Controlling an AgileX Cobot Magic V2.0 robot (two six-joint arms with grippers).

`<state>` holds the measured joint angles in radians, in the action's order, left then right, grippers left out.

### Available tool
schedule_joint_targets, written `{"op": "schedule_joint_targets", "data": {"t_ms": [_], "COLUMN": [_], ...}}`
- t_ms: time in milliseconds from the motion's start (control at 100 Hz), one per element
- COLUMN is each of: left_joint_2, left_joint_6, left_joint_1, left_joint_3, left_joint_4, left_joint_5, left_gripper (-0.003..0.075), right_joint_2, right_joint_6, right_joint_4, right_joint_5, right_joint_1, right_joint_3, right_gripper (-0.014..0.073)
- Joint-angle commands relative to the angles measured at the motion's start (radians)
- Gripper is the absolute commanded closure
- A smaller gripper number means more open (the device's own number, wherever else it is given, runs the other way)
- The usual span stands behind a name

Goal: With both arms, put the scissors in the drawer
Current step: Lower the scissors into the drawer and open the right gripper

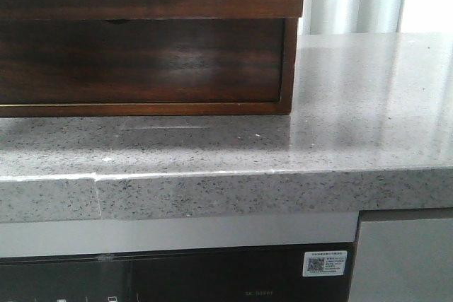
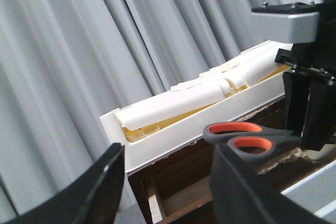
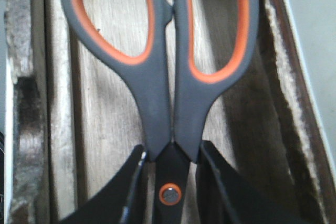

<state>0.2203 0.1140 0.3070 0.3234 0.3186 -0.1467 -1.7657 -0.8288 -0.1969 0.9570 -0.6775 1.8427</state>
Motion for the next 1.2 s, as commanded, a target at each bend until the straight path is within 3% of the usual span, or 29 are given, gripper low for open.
{"op": "schedule_joint_targets", "data": {"t_ms": [0, 390, 490, 620, 740, 1000, 1190], "left_joint_2": [0.008, 0.008, 0.008, 0.008, 0.008, 0.006, -0.001], "left_joint_6": [-0.010, -0.010, -0.010, -0.010, -0.010, -0.010, -0.015], "left_joint_1": [-0.004, -0.004, -0.004, -0.004, -0.004, -0.004, -0.004], "left_joint_3": [0.037, 0.037, 0.037, 0.037, 0.037, 0.037, 0.037], "left_joint_4": [-0.016, -0.016, -0.016, -0.016, -0.018, -0.020, -0.108], "left_joint_5": [-0.063, -0.063, -0.073, -0.089, -0.079, -0.056, -0.017], "left_gripper": [0.0393, 0.0393, 0.0393, 0.0397, 0.0461, 0.0717, 0.0716], "right_joint_2": [0.043, 0.050, 0.075, 0.122, 0.173, 0.285, 0.377], "right_joint_6": [-0.009, 0.009, 0.050, 0.058, 0.063, 0.146, 0.157], "right_joint_4": [0.003, 0.003, 0.001, -0.037, -0.095, -0.117, -0.117], "right_joint_5": [-0.068, -0.068, -0.081, -0.094, -0.103, -0.047, 0.012], "right_joint_1": [0.003, 0.003, 0.003, 0.003, 0.003, 0.003, 0.003], "right_joint_3": [0.029, 0.029, 0.029, 0.029, 0.029, 0.029, 0.023], "right_gripper": [0.0377, 0.0375, 0.0487, 0.0704, 0.0714, 0.0709, 0.0709]}}
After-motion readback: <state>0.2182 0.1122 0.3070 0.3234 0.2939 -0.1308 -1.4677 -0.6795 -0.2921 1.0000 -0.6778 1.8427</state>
